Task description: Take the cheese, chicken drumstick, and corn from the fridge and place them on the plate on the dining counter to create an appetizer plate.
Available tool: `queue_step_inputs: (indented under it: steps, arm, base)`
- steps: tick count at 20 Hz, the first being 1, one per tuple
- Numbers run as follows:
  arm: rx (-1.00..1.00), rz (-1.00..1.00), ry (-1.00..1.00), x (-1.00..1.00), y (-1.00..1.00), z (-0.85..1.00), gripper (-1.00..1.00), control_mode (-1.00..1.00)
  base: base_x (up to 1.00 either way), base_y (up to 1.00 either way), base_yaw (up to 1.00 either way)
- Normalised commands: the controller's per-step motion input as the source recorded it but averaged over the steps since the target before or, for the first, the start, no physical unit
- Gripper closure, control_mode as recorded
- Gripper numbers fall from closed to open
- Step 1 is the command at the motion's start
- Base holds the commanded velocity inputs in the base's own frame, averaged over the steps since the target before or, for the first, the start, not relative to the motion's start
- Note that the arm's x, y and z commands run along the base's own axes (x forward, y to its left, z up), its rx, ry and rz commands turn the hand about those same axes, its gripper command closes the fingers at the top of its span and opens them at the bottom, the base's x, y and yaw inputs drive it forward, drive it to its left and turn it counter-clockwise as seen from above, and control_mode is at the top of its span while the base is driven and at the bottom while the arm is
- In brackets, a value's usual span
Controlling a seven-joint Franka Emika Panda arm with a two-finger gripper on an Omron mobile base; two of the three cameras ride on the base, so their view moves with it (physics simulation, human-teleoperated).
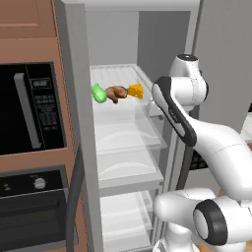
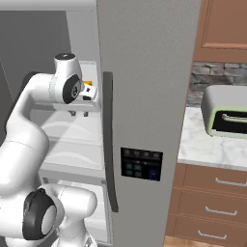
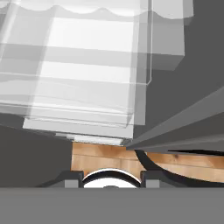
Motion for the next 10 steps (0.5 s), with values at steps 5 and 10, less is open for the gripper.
queue_step_inputs:
  steps: [5, 10]
  arm:
    - [-0.03, 0.0, -0.12, -0.08, 0.2, -0.01, -1.0, -1.0]
    - [-0.08, -0.01, -0.07, 0.0, 0.4, 0.0, -1.0, -1.0]
  base:
    - [0.0, 0.0, 0.0]
    - [0.0, 0.0, 0.0]
